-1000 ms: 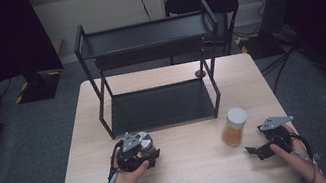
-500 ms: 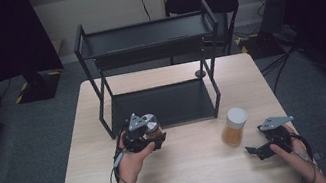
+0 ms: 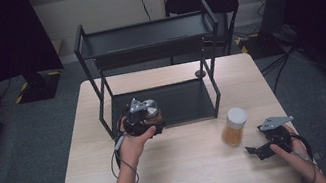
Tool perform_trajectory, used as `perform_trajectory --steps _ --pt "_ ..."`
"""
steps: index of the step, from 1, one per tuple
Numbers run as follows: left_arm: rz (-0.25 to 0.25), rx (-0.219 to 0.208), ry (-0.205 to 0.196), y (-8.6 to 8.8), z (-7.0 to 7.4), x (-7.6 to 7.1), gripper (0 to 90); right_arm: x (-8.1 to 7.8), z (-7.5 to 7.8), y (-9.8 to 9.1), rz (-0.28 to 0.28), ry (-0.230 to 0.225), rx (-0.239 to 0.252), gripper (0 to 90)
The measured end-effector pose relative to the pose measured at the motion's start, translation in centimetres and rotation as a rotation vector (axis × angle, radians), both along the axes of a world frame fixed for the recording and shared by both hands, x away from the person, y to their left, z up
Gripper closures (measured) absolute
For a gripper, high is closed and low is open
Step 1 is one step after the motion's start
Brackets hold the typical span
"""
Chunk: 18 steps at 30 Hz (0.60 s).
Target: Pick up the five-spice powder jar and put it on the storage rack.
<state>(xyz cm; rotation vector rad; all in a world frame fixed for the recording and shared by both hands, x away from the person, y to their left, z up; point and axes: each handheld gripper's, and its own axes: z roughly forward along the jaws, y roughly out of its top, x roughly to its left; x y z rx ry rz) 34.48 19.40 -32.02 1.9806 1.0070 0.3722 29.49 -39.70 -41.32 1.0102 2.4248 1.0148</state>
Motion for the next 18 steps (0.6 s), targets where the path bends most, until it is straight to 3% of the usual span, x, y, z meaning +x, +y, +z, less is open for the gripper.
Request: perform_trajectory --steps 18 --pt "0.001 0.019 -0.018 -0.8 5.1 2.3 30.5 0.0 0.0 0.0 0.0 0.0 0.0 0.0"
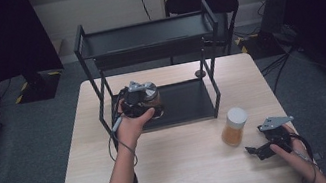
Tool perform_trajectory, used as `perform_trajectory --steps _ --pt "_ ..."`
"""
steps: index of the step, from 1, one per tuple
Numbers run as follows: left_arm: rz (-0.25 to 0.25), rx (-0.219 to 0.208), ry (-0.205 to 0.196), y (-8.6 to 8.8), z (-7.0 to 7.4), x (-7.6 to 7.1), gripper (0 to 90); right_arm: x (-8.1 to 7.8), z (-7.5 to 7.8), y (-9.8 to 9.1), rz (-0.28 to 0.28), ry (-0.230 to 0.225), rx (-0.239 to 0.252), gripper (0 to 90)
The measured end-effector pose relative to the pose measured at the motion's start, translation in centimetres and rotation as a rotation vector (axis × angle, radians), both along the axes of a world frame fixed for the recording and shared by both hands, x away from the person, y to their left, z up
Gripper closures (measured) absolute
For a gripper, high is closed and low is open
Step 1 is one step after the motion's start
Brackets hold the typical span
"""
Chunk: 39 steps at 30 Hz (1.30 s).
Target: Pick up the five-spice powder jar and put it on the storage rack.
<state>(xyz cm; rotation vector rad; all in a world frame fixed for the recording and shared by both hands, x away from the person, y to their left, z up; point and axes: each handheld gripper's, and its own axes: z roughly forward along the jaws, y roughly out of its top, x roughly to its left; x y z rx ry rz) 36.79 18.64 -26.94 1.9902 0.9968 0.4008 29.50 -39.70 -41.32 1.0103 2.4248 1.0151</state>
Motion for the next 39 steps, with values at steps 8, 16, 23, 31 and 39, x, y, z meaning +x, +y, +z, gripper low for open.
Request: perform_trajectory --steps 8,16,23,31,39 --pt "0.003 -0.001 -0.006 0.0 2.5 0.5 30.5 0.0 0.0 0.0 0.0 -0.001 0.001 0.0" --pt "-0.001 0.01 -0.016 0.0 5.0 0.9 30.5 0.0 0.0 0.0 -0.001 0.0 0.001 0.0" --pt "0.002 0.012 -0.02 -0.2 6.5 1.3 30.5 0.0 0.0 0.0 -0.001 0.0 0.001 0.0" --pt "0.004 0.016 -0.015 -0.2 8.4 1.7 30.5 0.0 0.0 0.0 -0.001 0.0 0.001 0.0" --pt "0.002 0.019 -0.018 -0.2 10.2 1.9 30.6 0.0 0.0 0.0 0.0 0.0 0.0 0.0"
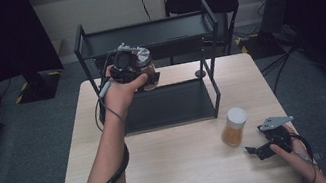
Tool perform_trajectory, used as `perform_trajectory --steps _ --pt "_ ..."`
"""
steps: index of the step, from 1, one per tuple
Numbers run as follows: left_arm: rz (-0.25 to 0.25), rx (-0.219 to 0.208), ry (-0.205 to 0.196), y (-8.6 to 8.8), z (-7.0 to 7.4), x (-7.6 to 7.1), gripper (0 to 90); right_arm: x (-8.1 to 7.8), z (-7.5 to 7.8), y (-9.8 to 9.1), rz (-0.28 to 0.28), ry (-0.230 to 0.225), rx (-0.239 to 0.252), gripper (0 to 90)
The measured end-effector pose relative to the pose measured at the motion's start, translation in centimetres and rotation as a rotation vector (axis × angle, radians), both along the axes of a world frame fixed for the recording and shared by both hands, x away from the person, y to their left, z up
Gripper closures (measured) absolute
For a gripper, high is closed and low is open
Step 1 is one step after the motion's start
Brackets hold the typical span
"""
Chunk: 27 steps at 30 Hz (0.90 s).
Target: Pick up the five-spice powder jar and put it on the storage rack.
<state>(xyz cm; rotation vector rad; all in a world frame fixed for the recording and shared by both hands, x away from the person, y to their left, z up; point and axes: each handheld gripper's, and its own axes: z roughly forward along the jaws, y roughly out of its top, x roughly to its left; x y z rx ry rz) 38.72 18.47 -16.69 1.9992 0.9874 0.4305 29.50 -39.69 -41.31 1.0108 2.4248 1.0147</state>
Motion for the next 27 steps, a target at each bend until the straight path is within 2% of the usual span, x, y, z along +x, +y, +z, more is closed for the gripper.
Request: perform_trajectory --steps 21,27 --pt "-0.003 0.008 -0.007 -0.4 3.9 0.7 30.5 0.0 0.0 0.0 0.001 0.0 -0.001 0.0" --pt "-0.004 0.007 -0.003 -0.4 5.5 1.1 30.6 0.0 0.0 0.0 0.001 0.0 0.0 0.0"
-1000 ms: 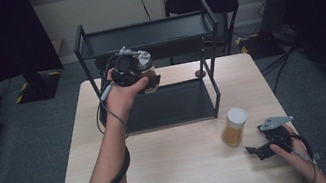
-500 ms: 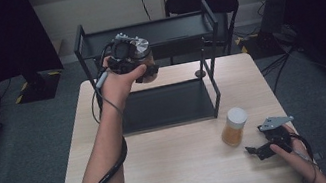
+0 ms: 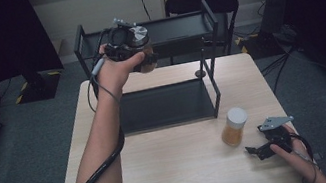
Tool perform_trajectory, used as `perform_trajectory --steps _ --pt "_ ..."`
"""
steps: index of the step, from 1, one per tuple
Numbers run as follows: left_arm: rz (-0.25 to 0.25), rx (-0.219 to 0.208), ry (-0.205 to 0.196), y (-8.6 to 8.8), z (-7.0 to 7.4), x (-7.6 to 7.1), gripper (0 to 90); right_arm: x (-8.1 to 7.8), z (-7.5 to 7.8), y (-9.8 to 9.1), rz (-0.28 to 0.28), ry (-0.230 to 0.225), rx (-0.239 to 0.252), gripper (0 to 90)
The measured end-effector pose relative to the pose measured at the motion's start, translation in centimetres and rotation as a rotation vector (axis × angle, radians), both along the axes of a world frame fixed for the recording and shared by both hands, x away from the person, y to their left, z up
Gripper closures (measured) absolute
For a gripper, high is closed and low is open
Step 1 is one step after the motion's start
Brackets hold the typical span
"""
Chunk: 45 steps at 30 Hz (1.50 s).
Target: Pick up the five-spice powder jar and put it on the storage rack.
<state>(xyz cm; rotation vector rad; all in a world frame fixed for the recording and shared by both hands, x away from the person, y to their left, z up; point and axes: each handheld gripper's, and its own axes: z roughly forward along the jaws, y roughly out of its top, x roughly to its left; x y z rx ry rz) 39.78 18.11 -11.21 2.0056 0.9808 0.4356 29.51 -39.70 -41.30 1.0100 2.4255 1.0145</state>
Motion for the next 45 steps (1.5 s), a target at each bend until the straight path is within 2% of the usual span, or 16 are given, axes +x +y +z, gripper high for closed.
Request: perform_trajectory --steps 9,21,30,35,45 --pt "0.002 0.005 -0.003 0.0 1.3 0.8 30.6 0.0 0.0 0.0 -0.001 0.002 0.0 0.0" --pt "0.027 0.003 -0.012 -0.1 2.4 3.2 30.6 0.0 0.0 0.0 -0.001 0.002 0.0 0.0" --pt "0.058 -0.012 -0.008 -0.4 2.4 5.2 30.6 0.0 0.0 0.0 -0.001 0.002 0.0 0.0" --pt "0.061 -0.006 0.0 -0.8 2.1 6.3 30.6 0.0 0.0 0.0 -0.001 0.003 0.0 0.0" --pt "0.091 -0.011 -0.002 -1.3 1.5 7.9 30.6 0.0 0.0 0.0 -0.001 0.003 0.0 0.0"
